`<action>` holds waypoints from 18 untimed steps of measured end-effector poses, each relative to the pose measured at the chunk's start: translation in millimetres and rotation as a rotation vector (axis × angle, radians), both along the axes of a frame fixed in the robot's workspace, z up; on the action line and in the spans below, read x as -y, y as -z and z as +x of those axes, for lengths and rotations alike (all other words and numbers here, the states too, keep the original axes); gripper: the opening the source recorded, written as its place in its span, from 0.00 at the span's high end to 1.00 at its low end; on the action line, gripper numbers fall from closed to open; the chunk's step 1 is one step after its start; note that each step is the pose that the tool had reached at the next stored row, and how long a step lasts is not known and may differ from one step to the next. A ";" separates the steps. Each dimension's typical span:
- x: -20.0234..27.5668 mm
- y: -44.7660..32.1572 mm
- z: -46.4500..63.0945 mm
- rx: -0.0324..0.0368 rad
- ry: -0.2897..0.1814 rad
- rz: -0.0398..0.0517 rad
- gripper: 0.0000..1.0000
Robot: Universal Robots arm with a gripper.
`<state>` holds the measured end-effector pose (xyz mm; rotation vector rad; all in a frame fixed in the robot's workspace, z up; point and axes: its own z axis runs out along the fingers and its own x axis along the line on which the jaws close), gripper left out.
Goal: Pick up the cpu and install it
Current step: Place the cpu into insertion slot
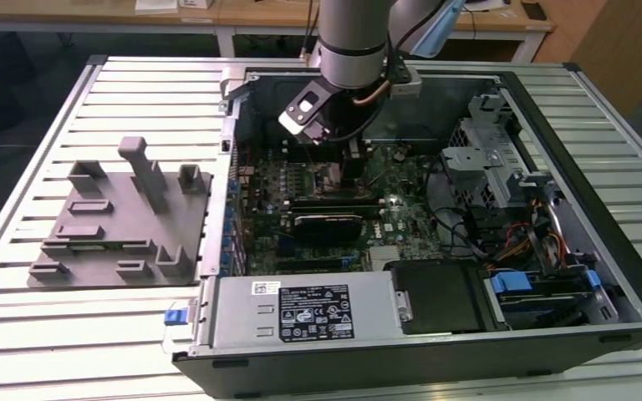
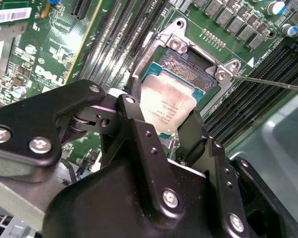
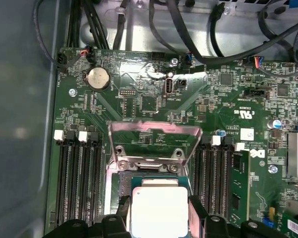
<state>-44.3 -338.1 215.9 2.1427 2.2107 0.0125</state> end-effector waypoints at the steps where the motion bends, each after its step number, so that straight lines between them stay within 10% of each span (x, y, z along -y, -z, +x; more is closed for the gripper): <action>1: -0.8 0.4 0.0 0.0000 0.000 0.0000 0.46; 18: -4.3 11.4 -4.2 -0.0017 0.017 0.0001 0.46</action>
